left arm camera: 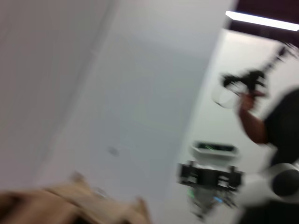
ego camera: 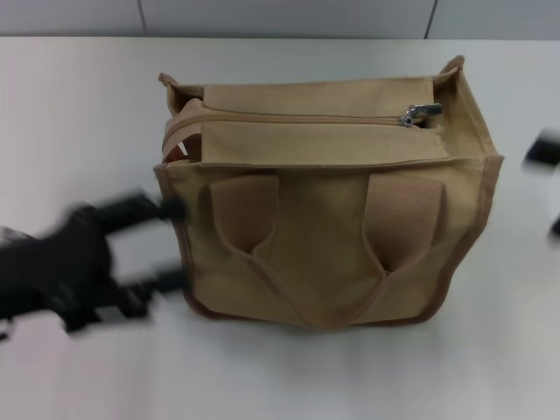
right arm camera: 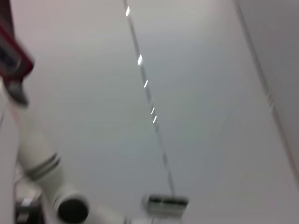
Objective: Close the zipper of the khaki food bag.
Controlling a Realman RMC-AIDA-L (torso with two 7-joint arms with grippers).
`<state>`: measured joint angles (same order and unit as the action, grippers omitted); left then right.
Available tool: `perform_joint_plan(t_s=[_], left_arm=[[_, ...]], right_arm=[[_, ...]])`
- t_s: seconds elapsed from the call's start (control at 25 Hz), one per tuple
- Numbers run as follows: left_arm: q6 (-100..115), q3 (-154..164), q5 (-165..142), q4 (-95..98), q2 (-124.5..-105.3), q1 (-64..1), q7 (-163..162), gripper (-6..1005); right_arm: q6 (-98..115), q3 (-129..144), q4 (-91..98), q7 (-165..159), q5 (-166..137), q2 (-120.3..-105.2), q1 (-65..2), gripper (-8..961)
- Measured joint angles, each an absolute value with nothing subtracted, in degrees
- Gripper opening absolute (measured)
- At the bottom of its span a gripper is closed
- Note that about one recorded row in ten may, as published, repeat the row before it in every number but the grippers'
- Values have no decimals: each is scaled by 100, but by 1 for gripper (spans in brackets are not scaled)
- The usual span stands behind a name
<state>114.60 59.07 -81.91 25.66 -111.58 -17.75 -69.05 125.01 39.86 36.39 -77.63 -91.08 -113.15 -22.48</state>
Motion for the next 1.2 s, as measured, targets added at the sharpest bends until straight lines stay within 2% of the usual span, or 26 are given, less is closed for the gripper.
perform_joint_plan(t_s=[0.12, 0.28, 0.32, 0.36, 0.4, 0.56, 0.76, 1.2], left_arm=[[11432, 6521, -8361, 2574, -11240, -1963, -6644, 813], [11217, 6571, -9079, 2489, -11474, -2189, -6312, 812], [11098, 6564, -9239, 2480, -11526, -2208, -6237, 812], [10931, 6561, -9379, 2476, -11589, -2224, -6156, 812], [10734, 6561, -9510, 2472, -11644, -2228, -6098, 812], [10284, 6612, -9668, 2469, -11741, -2257, -6067, 812], [10159, 6622, -9671, 2465, -11751, -2261, -6065, 813], [10057, 6602, -9677, 2460, -11757, -2241, -6064, 813]], right_arm=[[12490, 4216, 3631, -7461, -9625, -11350, -2157, 650], [12274, 4237, 3322, -6841, -10553, -11434, -2194, 650], [12164, 4236, 3259, -6707, -10716, -11479, -2201, 650], [11816, 4236, 3174, -6398, -11034, -11610, -2208, 650], [11816, 4236, 3174, -6398, -11034, -11610, -2208, 650], [10929, 4252, 2908, -5646, -11479, -11898, -2255, 650], [10557, 4260, 2279, -5219, -11543, -11902, -2538, 649], [10149, 4477, 2088, -5160, -11608, -11928, -2727, 649]])
